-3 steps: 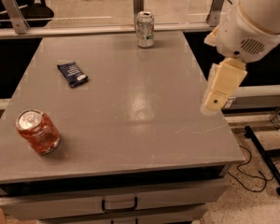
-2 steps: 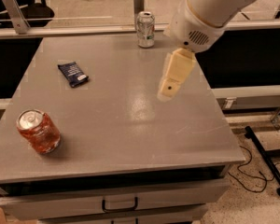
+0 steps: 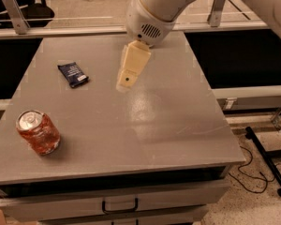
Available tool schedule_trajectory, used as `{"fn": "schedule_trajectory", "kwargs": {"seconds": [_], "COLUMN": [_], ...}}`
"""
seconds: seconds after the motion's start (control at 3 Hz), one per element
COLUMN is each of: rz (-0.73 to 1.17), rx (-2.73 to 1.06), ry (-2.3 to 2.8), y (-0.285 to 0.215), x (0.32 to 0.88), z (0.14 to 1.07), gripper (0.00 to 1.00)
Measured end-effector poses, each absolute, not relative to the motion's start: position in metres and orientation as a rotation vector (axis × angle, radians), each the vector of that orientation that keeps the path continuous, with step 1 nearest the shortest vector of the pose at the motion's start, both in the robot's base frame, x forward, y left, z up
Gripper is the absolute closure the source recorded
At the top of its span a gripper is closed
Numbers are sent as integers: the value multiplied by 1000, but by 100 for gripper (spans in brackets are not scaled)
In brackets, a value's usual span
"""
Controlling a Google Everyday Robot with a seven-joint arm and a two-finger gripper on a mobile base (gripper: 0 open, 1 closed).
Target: Move rxbar blueberry near 7up can
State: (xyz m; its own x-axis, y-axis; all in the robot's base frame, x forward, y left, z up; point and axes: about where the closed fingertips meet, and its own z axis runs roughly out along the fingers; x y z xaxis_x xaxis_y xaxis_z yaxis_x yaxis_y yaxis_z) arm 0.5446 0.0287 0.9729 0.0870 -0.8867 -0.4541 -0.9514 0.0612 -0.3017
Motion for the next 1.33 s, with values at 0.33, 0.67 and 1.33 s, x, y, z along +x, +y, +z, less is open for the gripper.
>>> {"fn": "schedule_trajectory", "kwargs": {"seconds": [0.33,0.67,1.33], "rz": [164,212,364], "rx": [-1807,-1727,-1565], "ry": [1807,1826,1868], "y": [31,57,129], "x": [551,575,634], "z": [969,951,905], "gripper": [0,0,0]}}
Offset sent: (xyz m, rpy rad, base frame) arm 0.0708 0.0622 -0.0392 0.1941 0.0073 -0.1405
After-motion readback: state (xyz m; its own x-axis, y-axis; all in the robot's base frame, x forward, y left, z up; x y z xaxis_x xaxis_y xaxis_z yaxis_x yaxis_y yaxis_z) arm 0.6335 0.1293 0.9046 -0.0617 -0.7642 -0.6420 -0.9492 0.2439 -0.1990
